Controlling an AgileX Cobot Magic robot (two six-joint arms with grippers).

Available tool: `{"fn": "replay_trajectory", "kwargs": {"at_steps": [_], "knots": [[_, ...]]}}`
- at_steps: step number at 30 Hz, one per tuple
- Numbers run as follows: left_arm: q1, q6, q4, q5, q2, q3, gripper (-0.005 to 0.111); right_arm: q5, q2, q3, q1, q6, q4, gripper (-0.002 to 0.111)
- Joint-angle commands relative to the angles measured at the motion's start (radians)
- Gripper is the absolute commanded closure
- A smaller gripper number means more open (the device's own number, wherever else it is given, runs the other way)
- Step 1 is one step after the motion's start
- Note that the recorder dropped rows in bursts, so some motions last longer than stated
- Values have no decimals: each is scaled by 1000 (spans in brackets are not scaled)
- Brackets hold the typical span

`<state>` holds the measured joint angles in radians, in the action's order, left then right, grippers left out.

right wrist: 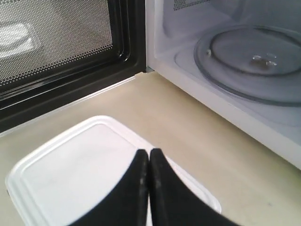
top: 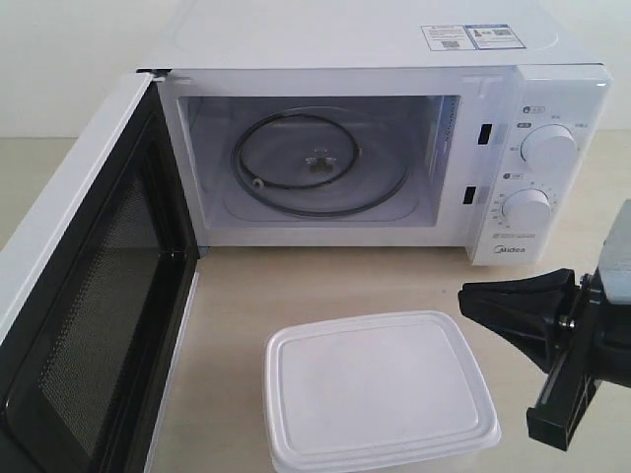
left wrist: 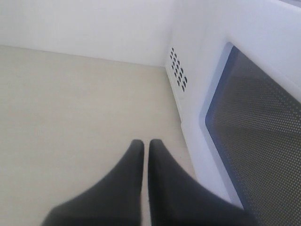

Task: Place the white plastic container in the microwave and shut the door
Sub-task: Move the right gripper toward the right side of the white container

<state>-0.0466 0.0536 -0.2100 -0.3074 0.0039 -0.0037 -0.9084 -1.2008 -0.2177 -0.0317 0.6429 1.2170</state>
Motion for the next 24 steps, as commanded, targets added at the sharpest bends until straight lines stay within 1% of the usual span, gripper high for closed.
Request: {"fn": "replay_trajectory", "kwargs": {"at_steps": [1, 5, 9, 17, 20, 24], "knots": [[2, -3, -10, 4, -4, 4, 102, -1, -44, -4, 0, -4, -36, 109], [2, -3, -10, 4, -4, 4, 102, -5, -82, -4, 0, -66, -96, 109], [2, -3, -10, 4, -4, 4, 102, -62, -123, -4, 0, -127, -79, 109], [2, -3, -10, 4, -4, 4, 102, -149, -235, -4, 0, -184, -81, 109], [2, -3, -10, 4, -4, 4, 102, -197, -276, -4, 0, -187, -58, 109], [2, -3, -10, 4, -4, 4, 102, -209, -312, -4, 0, -190, 21, 109]]}}
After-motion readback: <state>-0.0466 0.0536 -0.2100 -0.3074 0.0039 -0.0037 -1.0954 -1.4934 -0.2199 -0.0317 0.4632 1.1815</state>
